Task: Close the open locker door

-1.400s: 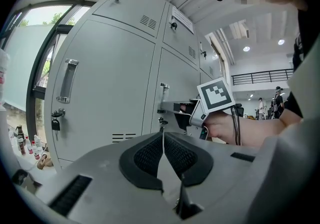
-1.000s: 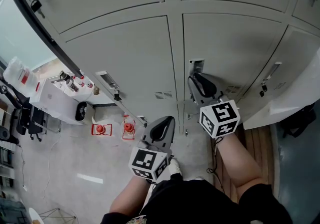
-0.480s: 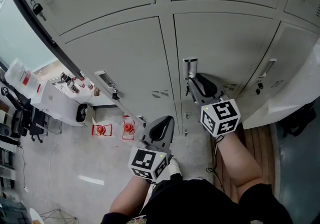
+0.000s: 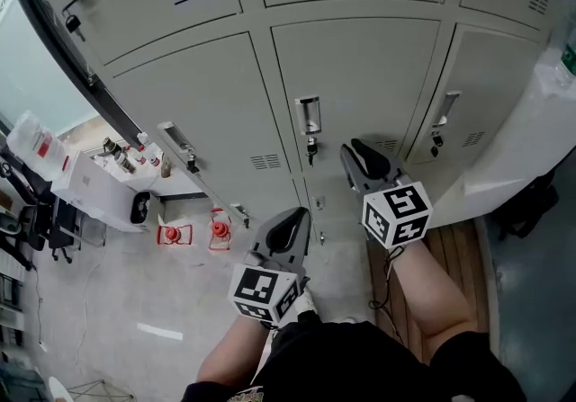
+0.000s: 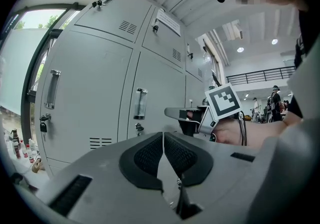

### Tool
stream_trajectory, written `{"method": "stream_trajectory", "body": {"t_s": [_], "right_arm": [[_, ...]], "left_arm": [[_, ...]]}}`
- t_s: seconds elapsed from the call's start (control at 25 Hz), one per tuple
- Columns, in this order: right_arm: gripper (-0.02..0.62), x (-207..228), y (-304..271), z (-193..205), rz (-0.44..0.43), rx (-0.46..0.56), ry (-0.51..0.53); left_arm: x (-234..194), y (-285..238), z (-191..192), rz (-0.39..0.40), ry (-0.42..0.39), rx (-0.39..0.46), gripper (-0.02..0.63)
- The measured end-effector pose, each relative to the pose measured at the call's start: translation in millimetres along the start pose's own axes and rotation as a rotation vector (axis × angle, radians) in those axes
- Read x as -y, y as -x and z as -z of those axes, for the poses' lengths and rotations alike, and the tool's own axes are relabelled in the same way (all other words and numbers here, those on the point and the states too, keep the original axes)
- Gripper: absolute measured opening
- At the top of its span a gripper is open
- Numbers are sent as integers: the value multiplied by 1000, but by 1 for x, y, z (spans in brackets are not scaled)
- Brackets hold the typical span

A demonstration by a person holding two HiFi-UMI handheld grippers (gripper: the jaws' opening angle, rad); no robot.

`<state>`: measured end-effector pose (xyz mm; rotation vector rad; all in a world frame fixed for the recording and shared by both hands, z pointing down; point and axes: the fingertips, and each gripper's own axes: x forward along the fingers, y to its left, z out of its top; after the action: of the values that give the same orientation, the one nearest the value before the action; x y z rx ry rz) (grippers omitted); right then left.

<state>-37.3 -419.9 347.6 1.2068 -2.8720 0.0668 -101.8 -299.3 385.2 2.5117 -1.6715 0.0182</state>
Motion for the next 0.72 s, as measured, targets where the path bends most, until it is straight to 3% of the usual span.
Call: {"method": "stream_trajectory", "body": {"t_s": [0.24,0.72], "right_arm": [[55,1,48,-1,3,-6,20],[54,-21,128,18,-32,-35,43]], "left_arm": [[41,12,-1,10,-6,13,21],[103,46,21,-1,11,-1,22]]}}
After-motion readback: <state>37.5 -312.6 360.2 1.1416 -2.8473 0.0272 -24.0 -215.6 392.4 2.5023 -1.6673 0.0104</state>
